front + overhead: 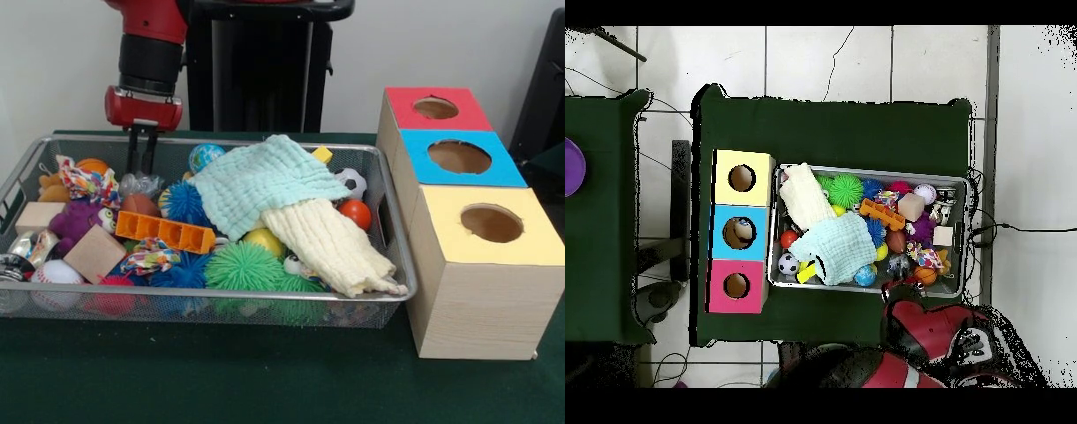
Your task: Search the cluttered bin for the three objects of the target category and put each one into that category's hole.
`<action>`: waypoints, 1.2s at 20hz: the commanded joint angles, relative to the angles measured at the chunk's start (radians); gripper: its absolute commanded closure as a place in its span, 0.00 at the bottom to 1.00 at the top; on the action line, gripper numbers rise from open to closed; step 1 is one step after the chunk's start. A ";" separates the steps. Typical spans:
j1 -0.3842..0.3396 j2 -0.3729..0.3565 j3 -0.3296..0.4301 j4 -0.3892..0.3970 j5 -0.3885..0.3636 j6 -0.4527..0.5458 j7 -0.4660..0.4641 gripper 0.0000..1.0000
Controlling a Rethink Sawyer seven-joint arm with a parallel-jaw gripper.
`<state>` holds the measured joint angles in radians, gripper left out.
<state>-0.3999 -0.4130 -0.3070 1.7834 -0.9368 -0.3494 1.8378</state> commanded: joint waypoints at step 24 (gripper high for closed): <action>-0.022 -0.023 0.144 0.035 -0.018 0.079 0.089 0.00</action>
<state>-0.4256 -0.4609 -0.2609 1.8326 -0.9436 -0.3116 1.8378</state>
